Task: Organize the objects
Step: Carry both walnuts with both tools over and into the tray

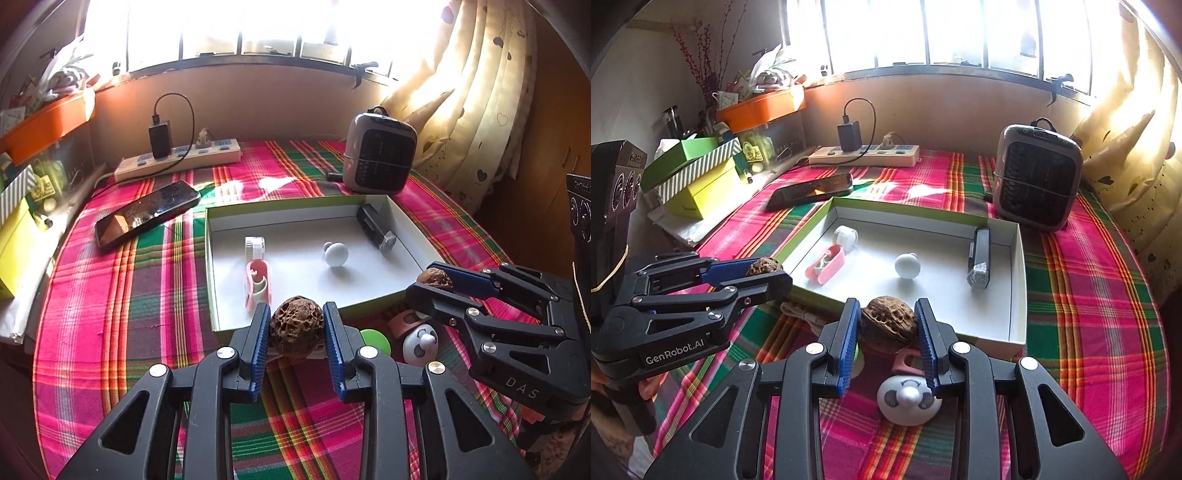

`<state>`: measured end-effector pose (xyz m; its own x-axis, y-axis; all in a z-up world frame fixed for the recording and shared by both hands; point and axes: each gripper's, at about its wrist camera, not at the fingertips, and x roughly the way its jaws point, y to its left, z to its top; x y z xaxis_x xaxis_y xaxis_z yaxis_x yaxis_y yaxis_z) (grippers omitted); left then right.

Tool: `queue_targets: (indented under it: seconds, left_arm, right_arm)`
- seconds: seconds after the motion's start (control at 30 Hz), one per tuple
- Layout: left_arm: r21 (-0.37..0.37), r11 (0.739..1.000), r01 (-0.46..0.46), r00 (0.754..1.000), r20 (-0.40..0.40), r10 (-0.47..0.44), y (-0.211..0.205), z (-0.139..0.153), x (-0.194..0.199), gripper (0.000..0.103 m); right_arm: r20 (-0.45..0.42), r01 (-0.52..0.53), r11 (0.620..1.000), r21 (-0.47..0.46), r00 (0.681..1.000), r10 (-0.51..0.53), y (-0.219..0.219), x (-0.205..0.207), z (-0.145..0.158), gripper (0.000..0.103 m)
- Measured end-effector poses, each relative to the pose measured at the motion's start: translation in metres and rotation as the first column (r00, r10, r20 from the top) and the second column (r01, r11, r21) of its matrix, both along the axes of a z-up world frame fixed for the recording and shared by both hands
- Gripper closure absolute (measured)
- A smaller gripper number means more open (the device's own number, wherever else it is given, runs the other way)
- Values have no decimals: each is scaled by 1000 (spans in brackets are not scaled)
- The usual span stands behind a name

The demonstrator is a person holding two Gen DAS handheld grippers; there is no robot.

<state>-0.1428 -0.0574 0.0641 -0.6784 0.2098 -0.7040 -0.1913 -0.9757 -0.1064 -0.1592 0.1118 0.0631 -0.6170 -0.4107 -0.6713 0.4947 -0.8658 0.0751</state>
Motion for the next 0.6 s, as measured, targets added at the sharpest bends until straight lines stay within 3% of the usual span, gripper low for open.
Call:
queue_targets:
  seconds: [0.6]
  left_arm:
    - [-29, 999, -44, 999, 3, 44, -2, 3, -66, 76]
  right_arm:
    - [15, 30, 999, 36, 999, -30, -3, -69, -2, 71]
